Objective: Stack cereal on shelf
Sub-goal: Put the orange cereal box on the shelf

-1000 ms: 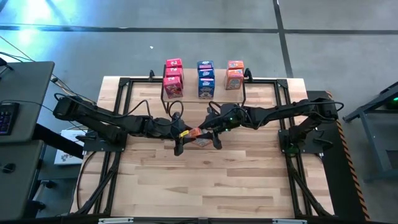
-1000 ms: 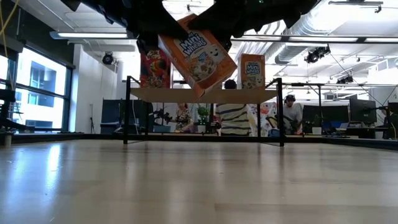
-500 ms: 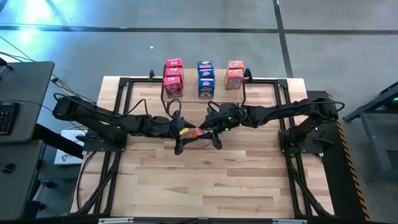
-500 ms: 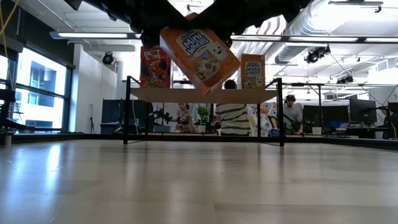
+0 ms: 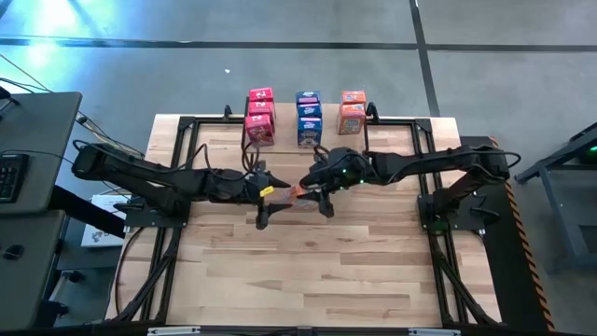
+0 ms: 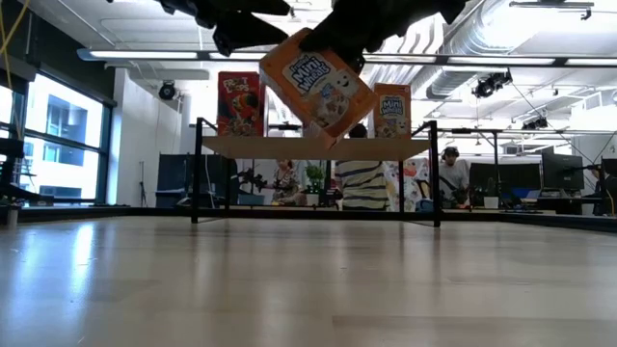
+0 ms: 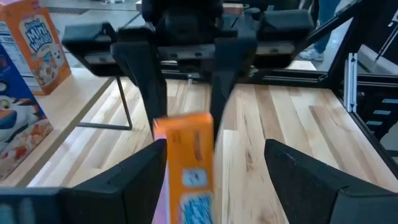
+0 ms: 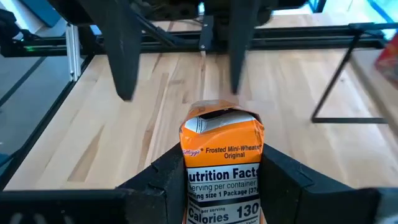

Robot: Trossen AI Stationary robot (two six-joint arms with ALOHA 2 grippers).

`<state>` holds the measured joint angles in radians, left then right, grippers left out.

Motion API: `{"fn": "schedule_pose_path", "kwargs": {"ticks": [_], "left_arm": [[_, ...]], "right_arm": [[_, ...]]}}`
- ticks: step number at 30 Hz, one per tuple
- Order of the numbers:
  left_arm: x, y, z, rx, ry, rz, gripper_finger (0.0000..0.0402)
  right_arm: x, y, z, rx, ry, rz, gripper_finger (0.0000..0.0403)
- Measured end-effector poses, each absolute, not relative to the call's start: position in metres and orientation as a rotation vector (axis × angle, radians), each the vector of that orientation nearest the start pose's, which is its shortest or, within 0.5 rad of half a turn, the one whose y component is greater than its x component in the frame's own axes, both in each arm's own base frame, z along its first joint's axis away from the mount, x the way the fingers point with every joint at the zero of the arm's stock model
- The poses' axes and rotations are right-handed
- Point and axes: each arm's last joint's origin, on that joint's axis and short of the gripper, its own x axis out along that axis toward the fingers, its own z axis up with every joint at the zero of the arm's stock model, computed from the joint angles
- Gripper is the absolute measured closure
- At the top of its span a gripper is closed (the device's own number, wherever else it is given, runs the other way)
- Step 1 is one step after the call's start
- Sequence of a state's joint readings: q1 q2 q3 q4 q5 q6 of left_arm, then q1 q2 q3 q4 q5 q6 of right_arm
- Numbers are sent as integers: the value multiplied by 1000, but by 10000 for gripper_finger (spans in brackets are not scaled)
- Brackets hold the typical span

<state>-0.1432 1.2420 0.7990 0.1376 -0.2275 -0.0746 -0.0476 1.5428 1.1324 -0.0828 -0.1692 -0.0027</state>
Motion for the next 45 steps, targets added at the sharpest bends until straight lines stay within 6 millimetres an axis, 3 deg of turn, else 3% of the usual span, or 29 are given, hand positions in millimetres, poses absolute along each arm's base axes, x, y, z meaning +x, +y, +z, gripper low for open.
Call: {"fn": "schedule_pose_path", "kwargs": {"ticks": [11, 29, 38, 45], "left_arm": [[261, -31, 288, 9, 244, 88, 140], [260, -31, 289, 61, 239, 82, 140], [260, -31, 289, 65, 240, 81, 140], [260, -29, 289, 66, 241, 87, 140]], "right_arm": [[306, -26, 327, -50, 388, 78, 254], [202, -44, 393, -212, 269, -153, 254], [157, -50, 403, -197, 279, -245, 254], [148, -55, 402, -168, 299, -286, 254]]}}
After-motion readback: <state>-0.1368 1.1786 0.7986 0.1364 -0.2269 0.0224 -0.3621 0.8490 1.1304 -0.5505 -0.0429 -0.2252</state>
